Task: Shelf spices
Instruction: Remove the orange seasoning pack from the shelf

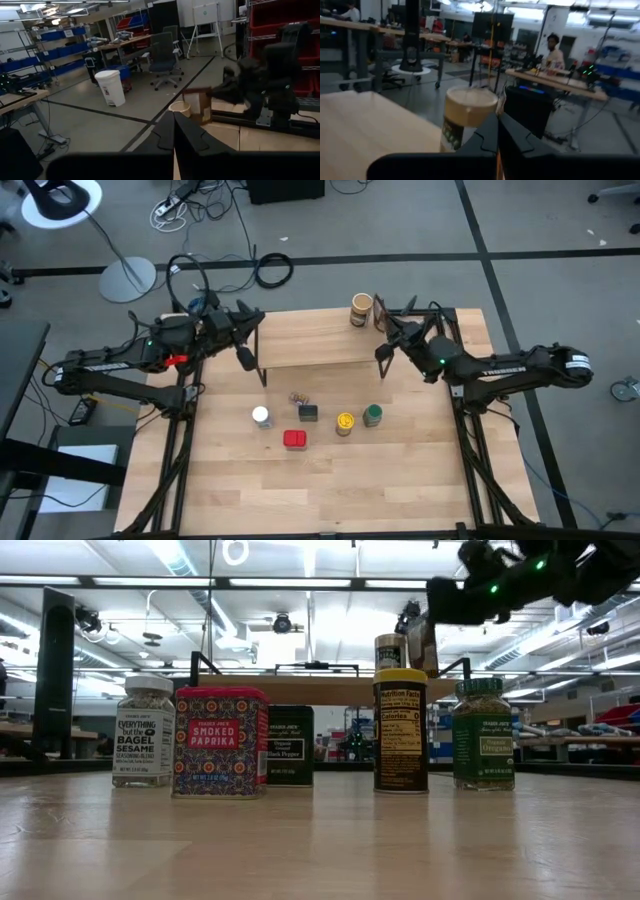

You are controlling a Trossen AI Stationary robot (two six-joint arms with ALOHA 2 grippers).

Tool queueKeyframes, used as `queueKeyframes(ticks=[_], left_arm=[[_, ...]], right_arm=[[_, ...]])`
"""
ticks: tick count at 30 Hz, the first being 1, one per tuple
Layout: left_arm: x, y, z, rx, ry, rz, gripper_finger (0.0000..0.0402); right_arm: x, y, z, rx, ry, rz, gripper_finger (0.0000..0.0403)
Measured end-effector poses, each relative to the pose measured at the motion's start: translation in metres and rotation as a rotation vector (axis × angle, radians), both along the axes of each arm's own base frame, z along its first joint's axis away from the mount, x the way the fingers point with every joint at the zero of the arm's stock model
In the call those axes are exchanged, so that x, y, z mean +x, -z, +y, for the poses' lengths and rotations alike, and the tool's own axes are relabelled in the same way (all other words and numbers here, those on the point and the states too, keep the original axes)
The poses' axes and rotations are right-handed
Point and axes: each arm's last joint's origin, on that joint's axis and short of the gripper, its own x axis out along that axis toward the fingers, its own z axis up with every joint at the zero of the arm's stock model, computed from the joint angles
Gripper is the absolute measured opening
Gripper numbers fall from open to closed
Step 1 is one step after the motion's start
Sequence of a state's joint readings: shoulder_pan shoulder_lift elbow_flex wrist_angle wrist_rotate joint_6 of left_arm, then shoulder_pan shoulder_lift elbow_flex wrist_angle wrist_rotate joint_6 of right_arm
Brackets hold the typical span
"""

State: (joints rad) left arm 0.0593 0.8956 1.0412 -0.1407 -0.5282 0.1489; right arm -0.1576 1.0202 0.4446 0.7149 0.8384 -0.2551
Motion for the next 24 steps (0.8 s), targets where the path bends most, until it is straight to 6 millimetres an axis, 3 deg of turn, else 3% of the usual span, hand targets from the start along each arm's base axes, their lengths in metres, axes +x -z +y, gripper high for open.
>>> queueKeyframes(ticks=[10,21,24], left_arm=[[0.0,0.001,0.0,-0.005,0.0,0.007,0.0005],[0.0,0.005,0.0,-0.029,0.0,0.041,0.0005],[0.0,0.006,0.0,-0.029,0.0,0.042,0.0005]], right_arm=[[-0.031,-0.036,0.058,-0.043,-0.116,-0.124,0.0001],[-0.059,-0.032,0.135,0.018,-0.453,-0.046,0.0],[-0.066,-0.025,0.15,0.037,-0.477,-0.006,0.0]])
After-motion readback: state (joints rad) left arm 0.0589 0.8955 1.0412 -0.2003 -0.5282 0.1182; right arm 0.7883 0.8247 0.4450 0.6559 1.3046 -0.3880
